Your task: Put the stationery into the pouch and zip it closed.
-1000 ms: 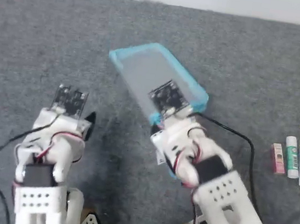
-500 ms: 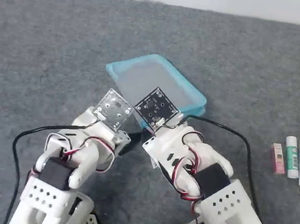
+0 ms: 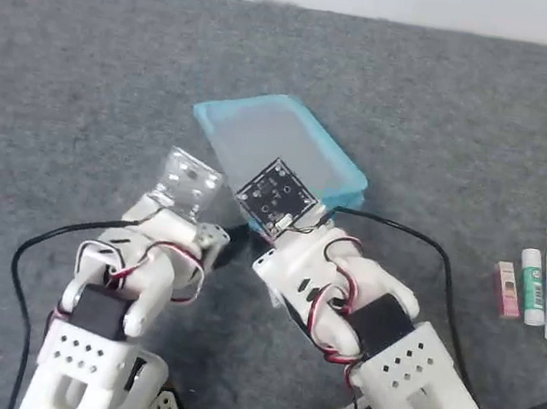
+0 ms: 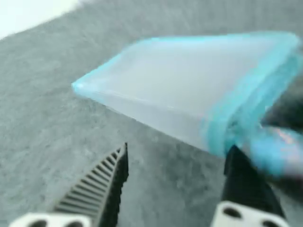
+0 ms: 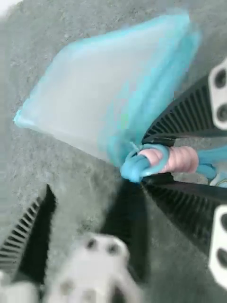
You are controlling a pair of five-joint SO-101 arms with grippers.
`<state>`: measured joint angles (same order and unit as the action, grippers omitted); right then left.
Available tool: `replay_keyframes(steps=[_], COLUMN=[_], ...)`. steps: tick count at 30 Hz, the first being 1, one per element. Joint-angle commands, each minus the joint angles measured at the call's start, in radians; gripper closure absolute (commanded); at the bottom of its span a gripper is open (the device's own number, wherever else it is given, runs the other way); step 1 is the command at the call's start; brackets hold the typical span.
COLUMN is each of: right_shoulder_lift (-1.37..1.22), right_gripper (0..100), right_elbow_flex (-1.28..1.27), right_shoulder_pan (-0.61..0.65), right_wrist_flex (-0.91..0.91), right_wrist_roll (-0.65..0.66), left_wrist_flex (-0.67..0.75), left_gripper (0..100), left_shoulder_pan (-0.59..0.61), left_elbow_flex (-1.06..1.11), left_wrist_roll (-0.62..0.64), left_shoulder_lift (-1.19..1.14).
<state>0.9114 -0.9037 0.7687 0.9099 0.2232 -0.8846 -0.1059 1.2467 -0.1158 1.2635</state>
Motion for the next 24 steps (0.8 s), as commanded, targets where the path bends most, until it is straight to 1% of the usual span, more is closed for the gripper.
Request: replay_keyframes(steps=[1,5,10,13,18,22,24], right_shoulder_lift=[-0.012,-0.016,-0.016,-0.013,-0.007,-0.005,-0.004], right_gripper=[99.2,99.2,99.2,99.2,99.2,99.2,99.2], right_elbow_flex=[0.037,0.012,-0.046,-0.072,-0.143,-0.186,-0.173], right_shoulder_pan=[0.033,0.019,-0.074,-0.102,-0.171,-0.248,-0.252], right_wrist_flex=[0.016,0.016,0.013,0.015,0.012,0.005,0.005], right_wrist_roll=[0.018,0.043,0.072,0.075,0.117,0.14,0.138], left_wrist_flex=[0.137,0.153,0.152,0.153,0.175,0.172,0.173], left_gripper=[69,69,69,69,69,69,69], left_shoulder_pan=[0.06,0.103,0.138,0.144,0.218,0.226,0.207], left_elbow_flex=[-0.008,-0.013,-0.013,-0.012,-0.004,0.015,0.024], left_wrist_roll=[0.038,0.064,0.066,0.078,0.091,0.087,0.084], left_shoulder_lift=[-0.061,-0.084,-0.066,-0.069,-0.072,-0.072,-0.072])
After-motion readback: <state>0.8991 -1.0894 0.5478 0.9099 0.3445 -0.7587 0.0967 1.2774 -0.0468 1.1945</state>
